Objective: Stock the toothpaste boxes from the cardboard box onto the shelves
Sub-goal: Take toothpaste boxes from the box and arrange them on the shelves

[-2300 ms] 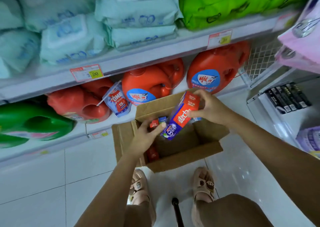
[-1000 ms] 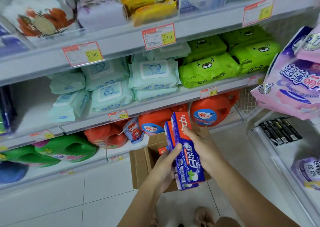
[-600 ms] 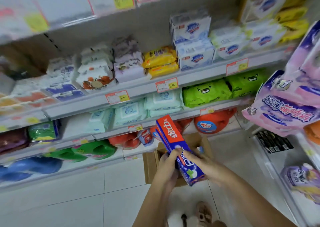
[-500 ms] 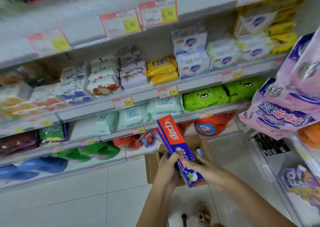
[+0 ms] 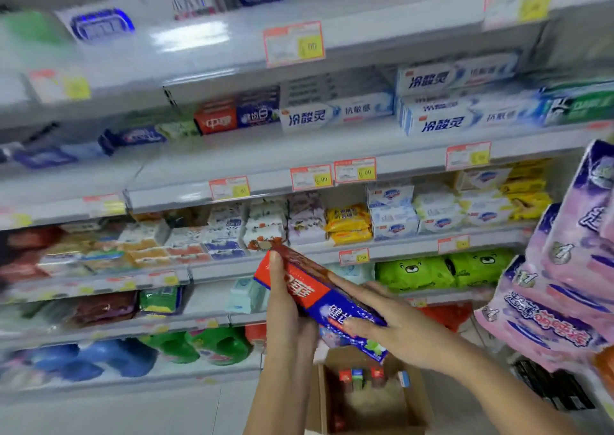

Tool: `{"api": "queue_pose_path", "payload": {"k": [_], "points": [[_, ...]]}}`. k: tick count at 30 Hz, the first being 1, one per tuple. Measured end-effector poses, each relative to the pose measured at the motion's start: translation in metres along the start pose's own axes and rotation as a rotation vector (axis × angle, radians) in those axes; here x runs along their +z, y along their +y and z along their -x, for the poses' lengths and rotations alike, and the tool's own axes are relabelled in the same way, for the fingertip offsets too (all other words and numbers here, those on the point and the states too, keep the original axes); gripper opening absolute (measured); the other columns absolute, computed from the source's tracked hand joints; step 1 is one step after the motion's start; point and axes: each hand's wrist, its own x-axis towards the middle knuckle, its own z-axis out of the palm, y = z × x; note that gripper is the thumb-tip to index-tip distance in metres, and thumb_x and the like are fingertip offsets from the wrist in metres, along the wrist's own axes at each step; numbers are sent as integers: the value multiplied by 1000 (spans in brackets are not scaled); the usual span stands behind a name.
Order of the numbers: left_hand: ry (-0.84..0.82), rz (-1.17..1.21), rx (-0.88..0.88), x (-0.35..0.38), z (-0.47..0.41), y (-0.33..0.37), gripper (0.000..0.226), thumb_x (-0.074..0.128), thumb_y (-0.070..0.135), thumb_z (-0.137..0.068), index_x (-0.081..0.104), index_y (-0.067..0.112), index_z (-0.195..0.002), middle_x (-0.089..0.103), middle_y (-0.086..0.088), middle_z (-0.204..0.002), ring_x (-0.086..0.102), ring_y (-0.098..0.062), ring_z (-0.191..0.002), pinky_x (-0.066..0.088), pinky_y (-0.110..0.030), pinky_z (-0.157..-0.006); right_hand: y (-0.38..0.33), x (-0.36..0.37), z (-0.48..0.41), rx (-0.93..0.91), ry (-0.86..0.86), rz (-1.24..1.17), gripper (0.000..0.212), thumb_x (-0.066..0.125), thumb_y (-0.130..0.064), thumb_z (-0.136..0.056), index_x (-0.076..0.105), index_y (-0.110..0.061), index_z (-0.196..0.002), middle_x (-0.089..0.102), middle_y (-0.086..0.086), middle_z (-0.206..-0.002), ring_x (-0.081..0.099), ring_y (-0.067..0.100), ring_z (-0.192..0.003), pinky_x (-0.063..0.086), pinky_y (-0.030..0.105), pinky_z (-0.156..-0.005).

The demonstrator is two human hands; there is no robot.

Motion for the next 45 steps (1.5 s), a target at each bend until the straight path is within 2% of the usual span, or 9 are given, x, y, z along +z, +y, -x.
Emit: {"api": "queue_pose_path", "payload": {"k": [3,8,11,14,16,23,29,35,45], "points": [[-33,86,143,20,7,34,54,47,62,-81,62,16,-105,72,-7,-83,66,-21,-79,52,-39,-80,-38,-1,-12,-100,119,128,69,57,-62,-76,14,-76,-127,33,-25,-124,41,-9,-118,52,18,-88],[-164,34,302,40,3,100,55,42,61,-86,57,21,-121,72,-6,-101,68,-19,-93,53,-34,-81,-101,-24,-36,-287,373,281,79,69,-53,-74,18,-64,-133,41,-16,-122,45,-1,-112,45,23,-92],[-181,-115,372,39,-16,138,26,47,36,-97,62,18,-108,71,1,-84,66,-13,-85,52,-24,-75,-131,-51,-65,-315,456,390,78,74,-46,-74,31,-49,-140,45,-8,-118,44,9,-114,39,27,-92],[-96,-332,452,28,-48,177,23,50,13,-96,60,5,-116,65,-6,-112,60,-18,-112,48,-21,-90,-157,-76,-109,-292,463,500,80,77,-45,-72,35,-41,-141,46,-2,-130,44,14,-119,38,27,-91],[-51,-524,540,22,-71,201,30,48,5,-96,55,3,-124,61,-2,-118,57,-17,-116,49,-14,-83,-174,-86,-144,-286,454,565,85,80,-45,-69,36,-38,-141,47,1,-133,47,19,-119,41,31,-90],[30,-963,562,17,-123,259,32,68,17,-85,62,8,-115,66,-4,-108,59,-10,-86,43,-21,-73,-191,-85,-245,-301,352,658,83,84,-33,-65,45,-24,-138,53,1,-135,53,19,-116,41,23,-85],[-7,-1403,525,16,-158,277,28,75,8,-76,61,11,-100,67,-7,-102,62,-25,-96,48,-31,-85,-167,-78,-278,-334,300,738,74,80,-33,-72,46,-27,-138,48,4,-140,43,23,-126,35,30,-99],[-4,-1519,556,24,-186,277,40,73,13,-79,59,7,-116,65,-10,-115,61,-27,-105,46,-31,-88,-158,-77,-295,-342,461,915,54,59,-20,-92,41,-25,-143,39,3,-149,34,27,-136,28,33,-111],[121,-1622,667,35,-214,268,24,48,21,-94,58,5,-109,65,-18,-110,61,-35,-100,43,-34,-74,-155,-78,-311,-267,498,954,58,46,3,-93,36,-19,-146,36,6,-151,33,27,-139,26,33,-112]]}}
